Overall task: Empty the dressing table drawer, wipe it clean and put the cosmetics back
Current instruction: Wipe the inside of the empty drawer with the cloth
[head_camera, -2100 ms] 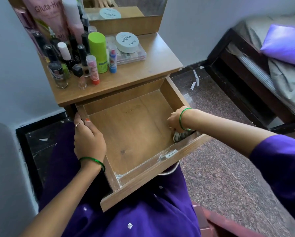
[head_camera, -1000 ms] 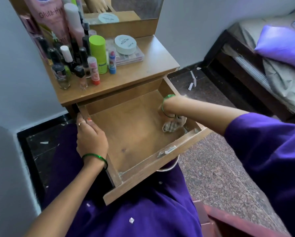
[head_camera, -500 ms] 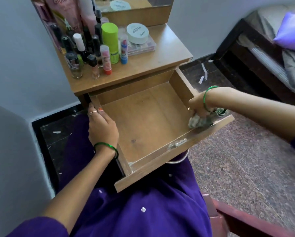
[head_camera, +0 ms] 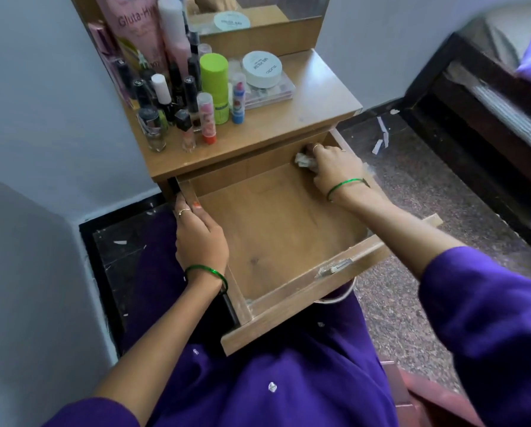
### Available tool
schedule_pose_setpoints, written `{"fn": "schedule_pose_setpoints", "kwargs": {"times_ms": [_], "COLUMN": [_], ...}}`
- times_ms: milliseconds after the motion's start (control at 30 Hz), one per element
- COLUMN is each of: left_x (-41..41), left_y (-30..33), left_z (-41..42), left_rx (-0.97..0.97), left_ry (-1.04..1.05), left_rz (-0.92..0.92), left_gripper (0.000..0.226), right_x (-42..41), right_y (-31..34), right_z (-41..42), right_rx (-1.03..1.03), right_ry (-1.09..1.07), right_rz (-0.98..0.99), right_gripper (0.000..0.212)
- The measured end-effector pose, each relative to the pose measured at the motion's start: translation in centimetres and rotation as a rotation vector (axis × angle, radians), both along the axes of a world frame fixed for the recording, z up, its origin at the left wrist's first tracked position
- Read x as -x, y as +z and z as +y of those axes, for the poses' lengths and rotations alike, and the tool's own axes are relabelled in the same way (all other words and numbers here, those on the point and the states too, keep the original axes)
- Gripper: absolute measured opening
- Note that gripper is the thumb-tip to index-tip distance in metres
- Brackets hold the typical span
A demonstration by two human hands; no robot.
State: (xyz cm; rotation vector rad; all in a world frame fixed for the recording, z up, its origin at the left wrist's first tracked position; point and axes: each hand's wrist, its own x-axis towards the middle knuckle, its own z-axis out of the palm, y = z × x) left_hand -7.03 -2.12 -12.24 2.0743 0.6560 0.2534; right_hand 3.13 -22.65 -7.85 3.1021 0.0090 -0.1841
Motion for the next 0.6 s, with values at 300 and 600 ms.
{"fn": "schedule_pose_setpoints", "kwargs": {"times_ms": [300,600], "left_x": [-0.2,-0.1], "left_y": [-0.2,-0.2], "left_z": [0.2,0.1], "left_rx": [0.001,0.030], "left_ry": [0.004,0.017], "left_rz": [0.001,-0.017], "left_gripper": [0.043,0.043], "right_x": [-0.9,3.8], "right_y": [-3.5,-3.9], "right_z": [2.2,10.6], "right_rx": [-0.111,-0.188], "right_ry": [-0.177,0.339], "right_rz": [0.019,0.102], "right_gripper": [0.047,0.040]}}
